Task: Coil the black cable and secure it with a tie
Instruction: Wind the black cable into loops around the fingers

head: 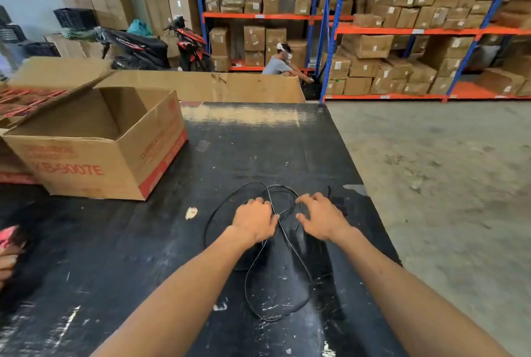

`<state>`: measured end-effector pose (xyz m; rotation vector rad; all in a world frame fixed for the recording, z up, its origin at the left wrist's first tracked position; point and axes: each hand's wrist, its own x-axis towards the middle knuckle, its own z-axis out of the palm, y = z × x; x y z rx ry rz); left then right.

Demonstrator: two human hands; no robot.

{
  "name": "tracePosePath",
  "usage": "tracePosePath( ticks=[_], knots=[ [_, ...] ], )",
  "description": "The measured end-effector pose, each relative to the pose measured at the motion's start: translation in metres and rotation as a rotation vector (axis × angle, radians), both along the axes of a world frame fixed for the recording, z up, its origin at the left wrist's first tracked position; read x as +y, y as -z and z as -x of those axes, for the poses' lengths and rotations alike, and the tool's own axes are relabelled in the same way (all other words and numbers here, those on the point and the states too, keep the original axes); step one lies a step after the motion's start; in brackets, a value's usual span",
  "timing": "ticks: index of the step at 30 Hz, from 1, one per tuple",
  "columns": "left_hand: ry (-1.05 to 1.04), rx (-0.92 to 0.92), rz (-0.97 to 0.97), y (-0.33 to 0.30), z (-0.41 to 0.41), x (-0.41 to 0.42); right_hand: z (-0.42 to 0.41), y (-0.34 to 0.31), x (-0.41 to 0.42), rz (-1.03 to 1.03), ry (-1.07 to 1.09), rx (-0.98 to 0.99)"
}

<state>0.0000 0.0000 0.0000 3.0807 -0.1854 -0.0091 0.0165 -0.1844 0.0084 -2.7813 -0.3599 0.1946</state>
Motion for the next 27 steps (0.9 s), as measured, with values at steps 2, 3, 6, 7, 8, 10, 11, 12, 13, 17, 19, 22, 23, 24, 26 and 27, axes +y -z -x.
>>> tracePosePath(
  ticks=[2,3,6,7,8,10,11,12,13,17,19,22,23,24,26,27],
  knots=[
    [-0.006,0.022,-0.009,0.011,-0.008,-0.006,-0.005,0.014,0.002,0.01,0.003,0.011],
    [-0.003,0.021,-0.004,0.017,-0.011,-0.009,-0.007,0.022,0.003,0.014,0.003,0.015],
    [0.003,0.027,0.036,0.03,-0.02,-0.017,-0.016,0.041,0.01,0.001,0.007,0.008],
    [0.001,0.018,0.05,0.034,-0.023,-0.019,-0.02,0.045,0.012,-0.003,0.016,-0.011],
    [-0.005,-0.001,0.068,0.039,-0.026,-0.019,-0.025,0.047,0.013,0.003,0.021,-0.031],
    [-0.03,-0.013,0.153,0.043,-0.029,-0.018,-0.032,0.049,0.014,0.029,0.045,-0.053],
    [-0.044,-0.013,0.23,0.043,-0.029,-0.017,-0.034,0.048,0.013,0.03,0.058,-0.062],
    [-0.049,-0.01,0.317,0.043,-0.029,-0.015,-0.036,0.046,0.013,0.02,0.058,-0.076],
    [-0.054,-0.003,0.406,0.04,-0.029,-0.012,-0.037,0.043,0.012,0.01,0.05,-0.096],
    [-0.134,0.247,0.801,0.019,-0.032,0.003,-0.043,0.012,0.009,-0.028,-0.095,-0.222],
    [-0.112,0.445,0.924,0.003,-0.033,0.009,-0.047,-0.012,0.01,-0.028,-0.196,-0.295],
    [-0.004,0.611,0.997,-0.02,-0.033,0.014,-0.049,-0.045,0.016,-0.029,-0.312,-0.409],
    [0.031,0.648,1.018,-0.027,-0.033,0.016,-0.049,-0.055,0.018,-0.017,-0.343,-0.436],
    [0.065,0.677,1.043,-0.033,-0.032,0.017,-0.048,-0.064,0.02,-0.005,-0.365,-0.454],
    [0.111,0.718,1.112,-0.046,-0.032,0.019,-0.047,-0.079,0.018,-0.013,-0.406,-0.519],
    [0.116,0.732,1.153,-0.053,-0.033,0.02,-0.046,-0.085,0.016,-0.017,-0.426,-0.552]
  ],
)
